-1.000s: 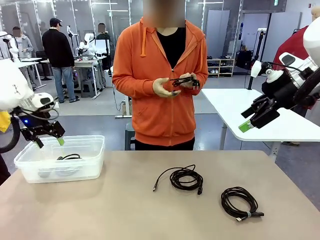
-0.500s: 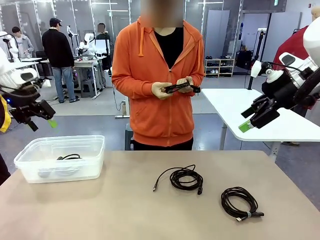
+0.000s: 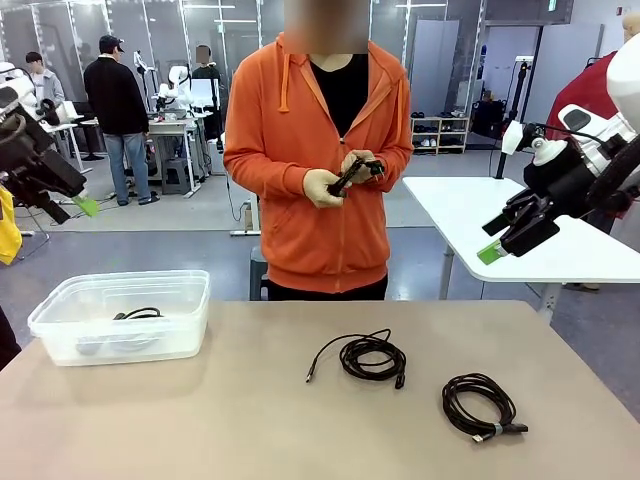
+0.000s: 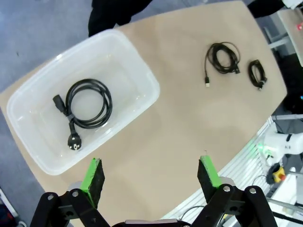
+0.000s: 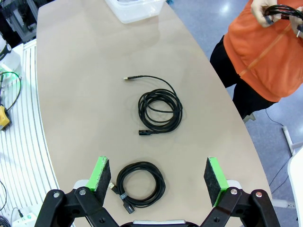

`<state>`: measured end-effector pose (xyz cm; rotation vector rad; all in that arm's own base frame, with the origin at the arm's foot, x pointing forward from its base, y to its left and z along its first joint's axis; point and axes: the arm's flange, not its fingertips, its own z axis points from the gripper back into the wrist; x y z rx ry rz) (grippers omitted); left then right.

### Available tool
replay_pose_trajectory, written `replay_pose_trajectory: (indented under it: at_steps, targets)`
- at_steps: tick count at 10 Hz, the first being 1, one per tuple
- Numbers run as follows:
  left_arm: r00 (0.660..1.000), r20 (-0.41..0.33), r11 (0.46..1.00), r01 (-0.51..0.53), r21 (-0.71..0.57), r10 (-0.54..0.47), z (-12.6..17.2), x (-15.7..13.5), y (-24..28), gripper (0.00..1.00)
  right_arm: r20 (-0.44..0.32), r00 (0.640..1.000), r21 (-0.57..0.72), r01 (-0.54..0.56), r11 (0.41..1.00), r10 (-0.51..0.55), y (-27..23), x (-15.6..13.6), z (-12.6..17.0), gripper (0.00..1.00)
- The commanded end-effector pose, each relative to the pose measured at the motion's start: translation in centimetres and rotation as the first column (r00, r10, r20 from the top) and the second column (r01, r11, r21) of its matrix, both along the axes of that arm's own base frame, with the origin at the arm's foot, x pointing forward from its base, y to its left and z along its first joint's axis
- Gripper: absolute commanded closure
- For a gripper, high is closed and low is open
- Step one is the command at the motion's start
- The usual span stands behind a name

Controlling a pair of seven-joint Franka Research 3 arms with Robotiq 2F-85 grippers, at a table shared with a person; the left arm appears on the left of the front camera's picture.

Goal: Organize and store the cables.
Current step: Place the Power Cable into the Organizing box.

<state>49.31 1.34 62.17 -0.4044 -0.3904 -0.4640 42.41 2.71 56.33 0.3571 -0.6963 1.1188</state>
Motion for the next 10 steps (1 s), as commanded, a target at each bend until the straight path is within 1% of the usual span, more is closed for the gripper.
replay_pose_trajectory:
  at_steps: [1, 2, 3, 4, 5, 6, 7, 8, 9, 10]
  targets:
    - [0.991, 0.107, 0.995, 0.083, -0.061, -0.076, -0.4, -2.7, 0.1, 0.0, 0.0, 1.0, 0.001, 0.0, 1.0, 0.0, 0.0, -0.1, -0.1, 0.0]
    - [0.983, 0.146, 0.99, 0.124, -0.07, -0.113, 0.4, -4.6, 0.4, 0.0, 0.0, 1.0, 0.0, 0.0, 1.0, 0.0, 0.0, 0.0, 0.0, 0.0]
    - [0.978, 0.171, 0.989, 0.135, -0.066, -0.122, 0.6, -5.7, 0.8, 0.0, 0.004, 0.999, -0.005, 0.04, 0.999, -0.04, -0.3, -0.5, 1.3, 0.0]
    - [0.98, 0.167, 0.987, 0.127, -0.095, -0.11, 0.6, -6.5, 1.4, 0.0, -0.017, 0.996, -0.025, 0.081, 0.996, -0.082, -0.7, -1.1, 2.4, 0.0]
    - [0.977, 0.186, 0.986, 0.124, -0.113, -0.102, 0.6, -7.1, 1.8, 0.0, -0.053, 0.989, -0.011, 0.136, 0.991, -0.136, -1.3, -1.6, 3.5, 0.0]
    - [0.973, 0.197, 0.984, 0.143, -0.11, -0.119, 1.0, -8.1, 2.1, 0.0, -0.112, 0.974, 0.003, 0.199, 0.98, -0.198, -1.7, -2.3, 4.4, 0.0]
    - [0.965, 0.233, 0.985, 0.148, -0.087, -0.124, 1.5, -8.5, 2.2, 0.0, -0.134, 0.962, 0.003, 0.24, 0.971, -0.237, -2.0, -2.6, 4.9, 0.0]
    - [0.949, 0.264, 0.98, 0.192, -0.041, -0.175, 2.5, -9.2, 2.6, 0.0, -0.15, 0.952, 0.004, 0.271, 0.962, -0.268, -2.1, -2.9, 5.2, 0.0]
    - [0.929, 0.277, 0.969, 0.245, 0.03, -0.243, 3.2, -9.6, 2.8, 0.0, -0.17, 0.944, 0.006, 0.286, 0.958, -0.281, -2.5, -3.1, 5.4, 0.0]
    - [0.918, 0.265, 0.955, 0.278, 0.104, -0.296, 4.0, -9.8, 2.6, 0.0, -0.196, 0.933, 0.01, 0.311, 0.95, -0.303, -2.7, -3.7, 5.3, 0.0]
